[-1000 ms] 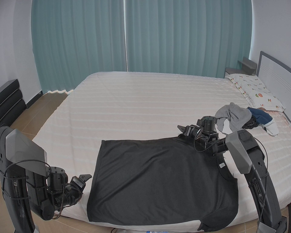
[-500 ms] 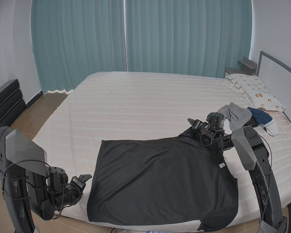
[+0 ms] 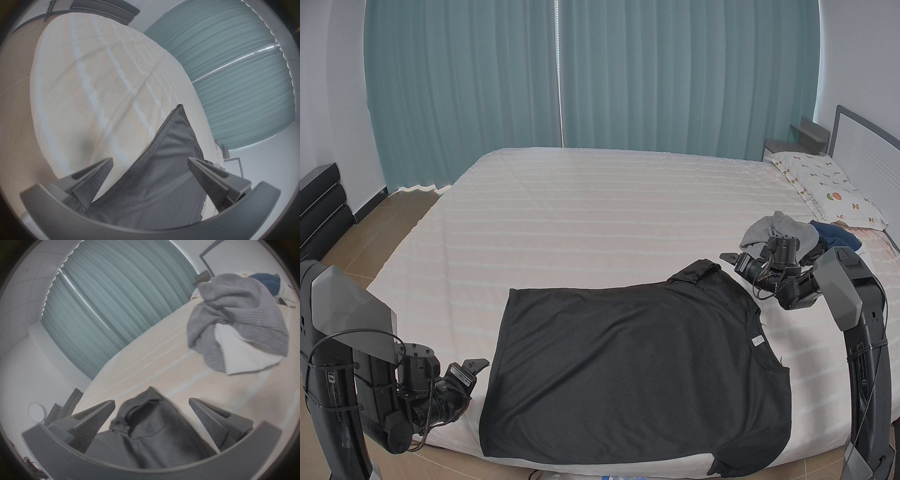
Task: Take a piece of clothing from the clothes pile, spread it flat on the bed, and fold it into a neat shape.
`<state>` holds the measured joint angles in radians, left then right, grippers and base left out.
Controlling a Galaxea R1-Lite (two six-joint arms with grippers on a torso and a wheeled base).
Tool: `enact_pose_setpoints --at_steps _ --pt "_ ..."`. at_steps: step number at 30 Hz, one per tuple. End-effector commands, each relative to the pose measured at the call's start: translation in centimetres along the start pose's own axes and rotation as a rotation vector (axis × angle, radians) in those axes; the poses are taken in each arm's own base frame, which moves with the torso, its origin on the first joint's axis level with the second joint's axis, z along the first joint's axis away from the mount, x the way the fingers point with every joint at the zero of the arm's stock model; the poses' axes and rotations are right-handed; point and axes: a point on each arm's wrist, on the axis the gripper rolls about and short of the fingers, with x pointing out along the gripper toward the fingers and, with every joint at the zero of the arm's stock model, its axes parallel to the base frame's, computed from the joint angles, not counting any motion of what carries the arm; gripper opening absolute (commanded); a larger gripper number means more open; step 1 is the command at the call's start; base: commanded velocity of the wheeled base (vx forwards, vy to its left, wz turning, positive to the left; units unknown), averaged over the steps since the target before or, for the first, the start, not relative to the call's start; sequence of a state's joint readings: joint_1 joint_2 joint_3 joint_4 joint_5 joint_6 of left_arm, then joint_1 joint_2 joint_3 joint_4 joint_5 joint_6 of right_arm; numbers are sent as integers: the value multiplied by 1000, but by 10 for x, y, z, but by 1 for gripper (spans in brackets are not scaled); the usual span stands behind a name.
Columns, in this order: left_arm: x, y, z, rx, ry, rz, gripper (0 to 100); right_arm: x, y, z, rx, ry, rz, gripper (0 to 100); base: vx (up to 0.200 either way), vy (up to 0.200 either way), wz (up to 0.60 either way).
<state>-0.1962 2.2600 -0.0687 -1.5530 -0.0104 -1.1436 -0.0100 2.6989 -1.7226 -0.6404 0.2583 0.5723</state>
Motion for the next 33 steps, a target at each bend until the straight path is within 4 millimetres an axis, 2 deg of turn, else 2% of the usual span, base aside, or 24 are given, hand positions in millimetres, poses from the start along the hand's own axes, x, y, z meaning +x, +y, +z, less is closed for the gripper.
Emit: enact_pose_setpoints --at_steps 1,14,15,22,30,33 --pt "0 -2 1 0 -7 -17 100 -5 -15 -1 14 24 -30 100 0 0 0" --pt "0 -2 1 1 -7 -17 100 -7 -23 -15 14 88 -20 100 0 0 0" --pt "0 -2 1 1 -7 -17 100 -7 -24 -16 6 91 -22 0 0 0 0" --pt "0 -2 1 1 -7 -17 100 -5 -24 -16 -2 77 -18 0 0 0 0" --pt "0 -2 1 0 -8 -18 100 -4 -23 2 -16 -12 -15 0 0 0 0" --pt "0 -2 1 1 -7 -17 100 -3 -26 -2 -14 -7 -18 0 0 0 0"
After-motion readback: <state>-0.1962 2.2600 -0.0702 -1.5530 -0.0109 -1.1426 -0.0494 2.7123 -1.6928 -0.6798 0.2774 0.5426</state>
